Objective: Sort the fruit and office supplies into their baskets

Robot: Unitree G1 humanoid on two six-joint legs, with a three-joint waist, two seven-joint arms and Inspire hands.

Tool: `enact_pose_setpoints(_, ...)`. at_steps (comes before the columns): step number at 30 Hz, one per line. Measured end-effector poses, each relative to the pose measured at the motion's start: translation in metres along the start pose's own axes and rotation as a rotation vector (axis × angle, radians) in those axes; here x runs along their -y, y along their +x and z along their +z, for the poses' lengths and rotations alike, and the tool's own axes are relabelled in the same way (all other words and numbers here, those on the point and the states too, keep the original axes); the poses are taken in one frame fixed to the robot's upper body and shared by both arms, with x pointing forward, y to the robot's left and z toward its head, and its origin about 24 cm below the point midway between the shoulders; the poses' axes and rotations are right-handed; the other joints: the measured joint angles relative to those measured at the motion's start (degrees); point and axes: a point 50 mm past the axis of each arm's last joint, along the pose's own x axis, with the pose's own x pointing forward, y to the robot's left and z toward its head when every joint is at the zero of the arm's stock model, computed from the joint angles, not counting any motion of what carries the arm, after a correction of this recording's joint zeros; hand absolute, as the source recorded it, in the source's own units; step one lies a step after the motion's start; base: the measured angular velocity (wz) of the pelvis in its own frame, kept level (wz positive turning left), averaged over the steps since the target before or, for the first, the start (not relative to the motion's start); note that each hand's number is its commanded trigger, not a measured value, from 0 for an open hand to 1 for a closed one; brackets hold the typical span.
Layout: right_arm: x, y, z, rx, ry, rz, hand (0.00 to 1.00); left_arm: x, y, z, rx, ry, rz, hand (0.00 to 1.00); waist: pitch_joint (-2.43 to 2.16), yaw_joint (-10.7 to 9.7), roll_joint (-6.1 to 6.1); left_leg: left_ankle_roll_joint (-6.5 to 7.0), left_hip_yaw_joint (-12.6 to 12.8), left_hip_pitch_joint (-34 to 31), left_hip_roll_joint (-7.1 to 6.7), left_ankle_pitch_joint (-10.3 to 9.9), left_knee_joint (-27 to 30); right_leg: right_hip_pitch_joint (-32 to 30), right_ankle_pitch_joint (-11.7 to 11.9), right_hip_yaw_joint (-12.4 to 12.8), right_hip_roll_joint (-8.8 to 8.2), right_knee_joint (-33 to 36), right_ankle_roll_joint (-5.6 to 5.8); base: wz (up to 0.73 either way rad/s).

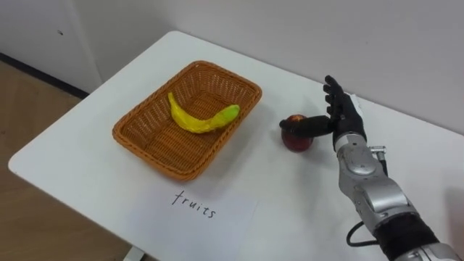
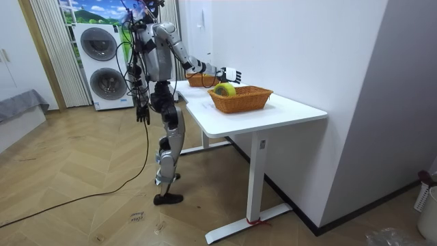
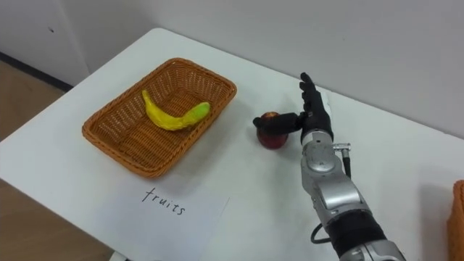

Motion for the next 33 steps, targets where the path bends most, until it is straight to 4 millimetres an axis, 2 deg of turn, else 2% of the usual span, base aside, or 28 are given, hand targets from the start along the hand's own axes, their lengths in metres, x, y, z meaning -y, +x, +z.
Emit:
enact_pose_setpoints(9,-0.003,-0.001,-0.002,0.007,-0.011,0.014,0.0,0.001,0.0,-0.003,-0.01,0.005,-0.006,0.0,0.02,-0.03,0.04,0.0,-0.02,0.05,0.0,0.0,-0.01,0.02,-0.01,0.01,0.0,-0.06,0.01,0.0)
enact_pose_setpoints(19,-0.002,-0.001,-0.016,-0.042,-0.067,0.04,0.0,0.005,-0.001,-0.001,-0.004,0.006,-0.014,0.0,0.02,0.2,0.1,0.0,-0.02,-0.19,0.04,0.01,-0.02,-0.48,-0.01,-0.01,0.0,-0.05,0.01,0.0)
enact_pose_setpoints(23,-0.002,-0.001,-0.02,-0.057,-0.073,0.045,0.0,0.006,-0.002,-0.001,-0.005,0.005,-0.018,0.0,0.18,0.28,0.4,0.0,-0.02,-0.09,0.03,0.01,-0.03,-0.48,-0.01,0.03,-0.01,-0.06,0.01,0.0)
enact_pose_setpoints(33,-0.003,-0.001,-0.019,-0.046,-0.119,0.079,0.0,0.006,-0.002,0.0,-0.004,0.014,-0.02,0.0,0.02,0.17,0.77,-0.01,-0.03,-0.46,0.04,0.02,-0.03,-0.52,-0.01,0.0,0.01,-0.06,0.01,0.0)
